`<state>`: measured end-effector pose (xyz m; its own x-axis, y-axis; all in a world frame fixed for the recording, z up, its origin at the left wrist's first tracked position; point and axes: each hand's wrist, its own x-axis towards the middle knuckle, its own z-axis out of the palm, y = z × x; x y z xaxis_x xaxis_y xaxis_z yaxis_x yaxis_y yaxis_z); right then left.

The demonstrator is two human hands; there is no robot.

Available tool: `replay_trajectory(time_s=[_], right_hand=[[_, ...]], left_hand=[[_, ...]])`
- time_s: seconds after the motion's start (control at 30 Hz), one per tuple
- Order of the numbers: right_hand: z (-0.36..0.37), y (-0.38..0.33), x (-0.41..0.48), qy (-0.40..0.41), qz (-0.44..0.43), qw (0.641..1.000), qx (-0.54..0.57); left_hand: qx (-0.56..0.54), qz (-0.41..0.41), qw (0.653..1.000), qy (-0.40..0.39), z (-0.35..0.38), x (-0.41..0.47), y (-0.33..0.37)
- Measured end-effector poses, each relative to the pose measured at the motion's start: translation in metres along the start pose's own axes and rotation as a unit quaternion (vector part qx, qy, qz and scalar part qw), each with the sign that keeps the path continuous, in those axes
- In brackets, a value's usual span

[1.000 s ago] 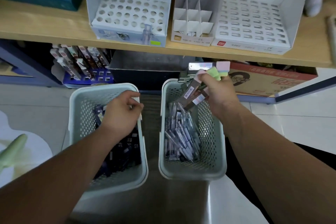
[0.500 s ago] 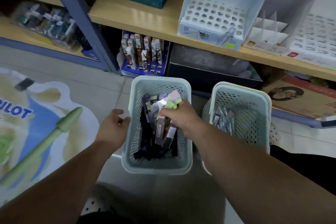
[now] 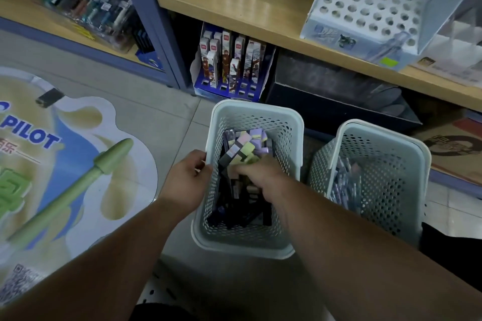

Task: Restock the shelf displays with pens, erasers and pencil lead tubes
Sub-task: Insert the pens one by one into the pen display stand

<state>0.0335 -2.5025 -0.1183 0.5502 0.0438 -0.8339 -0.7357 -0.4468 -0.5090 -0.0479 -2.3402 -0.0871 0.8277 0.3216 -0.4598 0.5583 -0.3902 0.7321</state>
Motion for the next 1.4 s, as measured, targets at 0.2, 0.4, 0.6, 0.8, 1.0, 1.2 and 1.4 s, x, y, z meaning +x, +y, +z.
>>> replay_trajectory(time_s=[0.2,0.4,0.6,0.8,1.0,1.2,1.4], right_hand=[[-0.033,-0.02,-0.03,0.034,-0.12,0.992,-0.025],[-0.137,-0.028,-0.071,0.149,-0.249,0.953,0.089],[-0.213,0.058,-0.03,0.299,-0.12,0.947,0.013],[-0.216,0.106,0.022,0.194,0.018,0.981,0.014],[-0.21,0.102,0.049,0.219,0.039,0.973,0.058],[-0.215,0.1,0.052,0.243,0.046,0.965,-0.085],[-0.209,0.099,0.07,0.25,0.024,0.968,0.025]], left_hand=[[0.053,0.02,0.994,0.088,0.006,-0.003,0.013],[0.13,0.199,0.957,0.167,0.032,-0.006,0.062],[0.102,0.238,0.966,0.008,0.11,-0.014,0.119],[0.111,0.224,0.965,-0.086,0.168,-0.008,0.134],[0.165,0.248,0.952,-0.072,0.185,0.005,0.127],[0.186,0.276,0.941,-0.063,0.185,0.008,0.12],[0.182,0.282,0.94,-0.06,0.184,0.007,0.119]])
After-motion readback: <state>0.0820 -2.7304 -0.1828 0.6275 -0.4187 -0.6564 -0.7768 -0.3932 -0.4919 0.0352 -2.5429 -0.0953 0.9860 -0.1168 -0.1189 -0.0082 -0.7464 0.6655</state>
